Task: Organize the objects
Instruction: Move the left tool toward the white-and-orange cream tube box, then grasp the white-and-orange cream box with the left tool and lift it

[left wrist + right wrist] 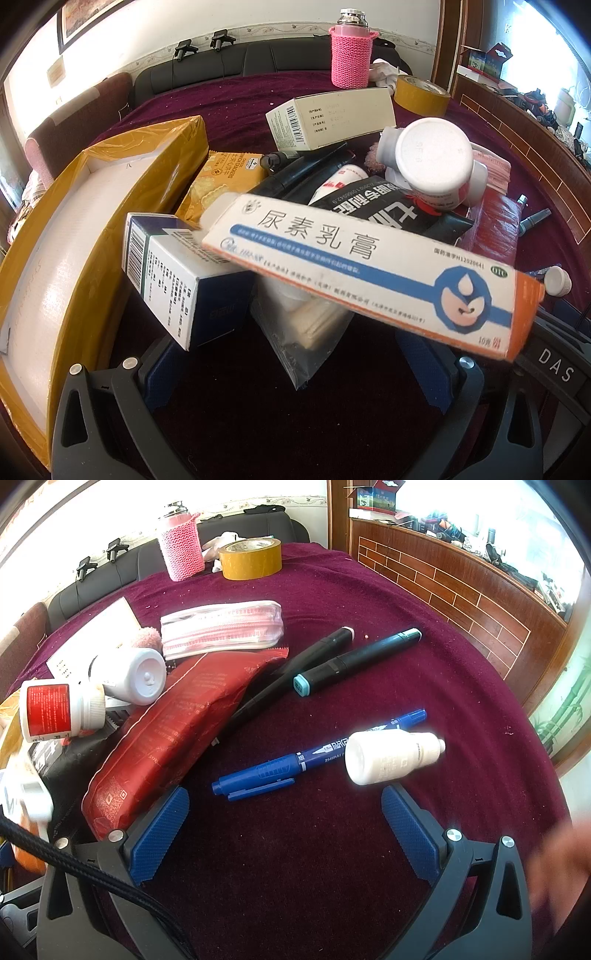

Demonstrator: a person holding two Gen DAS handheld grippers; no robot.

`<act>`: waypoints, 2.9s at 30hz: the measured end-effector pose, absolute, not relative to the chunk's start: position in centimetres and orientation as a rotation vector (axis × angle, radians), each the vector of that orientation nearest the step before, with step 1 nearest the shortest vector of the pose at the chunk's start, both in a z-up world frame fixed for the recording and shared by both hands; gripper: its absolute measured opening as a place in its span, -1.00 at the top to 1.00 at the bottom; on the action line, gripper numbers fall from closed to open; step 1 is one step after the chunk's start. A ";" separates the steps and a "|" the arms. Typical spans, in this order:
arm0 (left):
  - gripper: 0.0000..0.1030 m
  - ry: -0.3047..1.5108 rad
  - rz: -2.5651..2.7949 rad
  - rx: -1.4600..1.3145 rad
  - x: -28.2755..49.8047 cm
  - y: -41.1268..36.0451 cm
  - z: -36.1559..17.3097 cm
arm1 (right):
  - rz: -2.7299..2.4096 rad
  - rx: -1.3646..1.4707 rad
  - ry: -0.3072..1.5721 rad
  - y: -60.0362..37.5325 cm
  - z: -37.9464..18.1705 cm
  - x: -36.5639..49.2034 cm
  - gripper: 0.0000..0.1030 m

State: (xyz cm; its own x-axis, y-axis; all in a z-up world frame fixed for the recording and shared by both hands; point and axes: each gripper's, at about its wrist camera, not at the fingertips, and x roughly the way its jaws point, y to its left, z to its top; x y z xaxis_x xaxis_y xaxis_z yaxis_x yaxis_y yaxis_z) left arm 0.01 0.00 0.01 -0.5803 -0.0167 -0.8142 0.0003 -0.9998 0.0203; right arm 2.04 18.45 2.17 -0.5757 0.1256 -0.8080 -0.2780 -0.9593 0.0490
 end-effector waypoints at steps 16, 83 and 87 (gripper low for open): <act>-0.97 -0.035 -2.791 1.440 -0.1 0.1 0.0 | 2.596 -1.310 0.243 18.4 2.3 2.1 -1.00; 0.76 0.442 -3.147 1.514 6.4 -3.4 4.9 | 2.726 -1.190 0.438 20.6 3.4 4.7 -1.00; 0.75 0.462 -3.283 1.226 10.6 -8.1 10.5 | 2.738 -1.176 0.435 20.5 3.6 4.9 -1.00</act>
State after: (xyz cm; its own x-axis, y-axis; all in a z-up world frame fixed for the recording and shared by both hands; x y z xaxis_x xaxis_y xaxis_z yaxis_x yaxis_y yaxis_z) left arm 10.60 -8.13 10.52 -0.6922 0.4429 -0.5698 -0.2684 -0.8909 -0.3663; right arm 4.89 20.51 3.57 -0.6879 0.0058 -0.7258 -0.2306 -0.9499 0.2110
